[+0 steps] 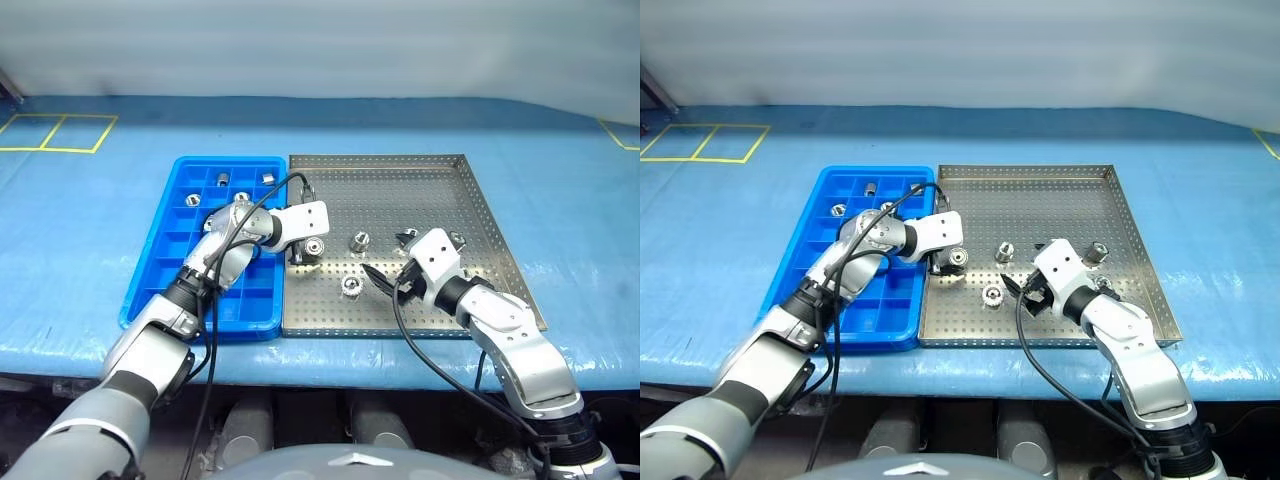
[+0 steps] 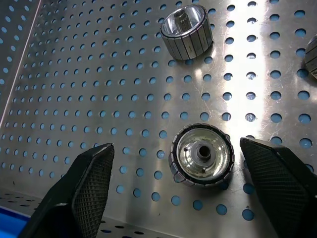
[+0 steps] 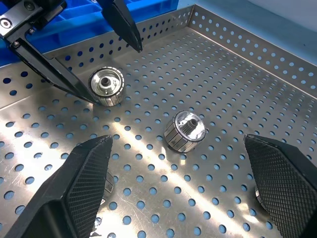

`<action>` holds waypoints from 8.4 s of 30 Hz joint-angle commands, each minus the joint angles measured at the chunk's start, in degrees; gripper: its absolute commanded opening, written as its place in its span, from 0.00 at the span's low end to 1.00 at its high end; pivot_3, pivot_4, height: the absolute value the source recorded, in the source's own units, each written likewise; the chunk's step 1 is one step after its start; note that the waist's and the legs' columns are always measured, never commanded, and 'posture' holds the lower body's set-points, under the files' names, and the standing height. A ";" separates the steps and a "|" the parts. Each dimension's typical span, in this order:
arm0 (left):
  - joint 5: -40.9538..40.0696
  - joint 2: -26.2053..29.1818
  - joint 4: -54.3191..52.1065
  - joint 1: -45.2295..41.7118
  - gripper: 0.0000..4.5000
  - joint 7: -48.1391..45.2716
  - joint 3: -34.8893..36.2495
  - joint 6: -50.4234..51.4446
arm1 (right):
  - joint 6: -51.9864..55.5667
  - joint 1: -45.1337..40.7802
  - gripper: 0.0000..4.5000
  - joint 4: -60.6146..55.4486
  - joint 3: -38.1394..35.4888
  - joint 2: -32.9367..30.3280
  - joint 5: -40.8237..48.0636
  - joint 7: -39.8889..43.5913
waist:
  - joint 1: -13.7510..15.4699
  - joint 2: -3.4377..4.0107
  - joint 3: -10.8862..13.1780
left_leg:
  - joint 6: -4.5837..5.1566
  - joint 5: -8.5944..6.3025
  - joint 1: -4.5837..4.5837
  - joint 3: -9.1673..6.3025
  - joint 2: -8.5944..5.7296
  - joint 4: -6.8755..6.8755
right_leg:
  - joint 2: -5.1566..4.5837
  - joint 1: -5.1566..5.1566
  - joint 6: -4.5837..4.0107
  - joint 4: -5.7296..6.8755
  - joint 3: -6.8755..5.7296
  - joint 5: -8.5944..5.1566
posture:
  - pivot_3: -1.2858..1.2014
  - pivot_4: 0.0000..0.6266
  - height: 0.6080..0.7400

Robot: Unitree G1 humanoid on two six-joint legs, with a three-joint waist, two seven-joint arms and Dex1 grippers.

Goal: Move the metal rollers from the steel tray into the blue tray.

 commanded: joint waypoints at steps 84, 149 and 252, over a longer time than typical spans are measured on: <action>-9.68 2.25 -43.81 27.58 0.37 39.36 28.81 34.65 | -0.19 -11.83 1.00 3.85 8.22 1.74 8.37 14.44 | 6.54 -0.53 0.31 | -0.01 0.00 -0.32 -0.25 0.09 -0.15 | 0.04 -0.33 -0.06 -0.08 -0.27 -0.01 | 0.64 0.24 1.00; -17.88 -3.73 -15.15 11.91 0.59 8.37 -5.14 8.71 | 10.70 4.47 1.00 -11.85 -2.42 -8.65 9.33 4.67 | 0.94 -0.63 0.37 | -0.02 0.01 -0.38 -0.15 -0.10 -0.08 | -0.17 -0.30 -0.01 -0.21 -0.20 -0.02 | 0.53 0.24 1.00; -27.64 0.83 -41.47 19.65 0.99 21.73 13.76 19.21 | 7.23 -7.39 1.00 -3.34 5.54 -3.81 4.87 7.68 | 11.98 -0.73 0.45 | -0.08 0.00 -0.45 -0.15 -0.04 -0.10 | -0.14 -0.35 -0.12 -0.28 -0.30 -0.06 | 0.59 0.24 1.00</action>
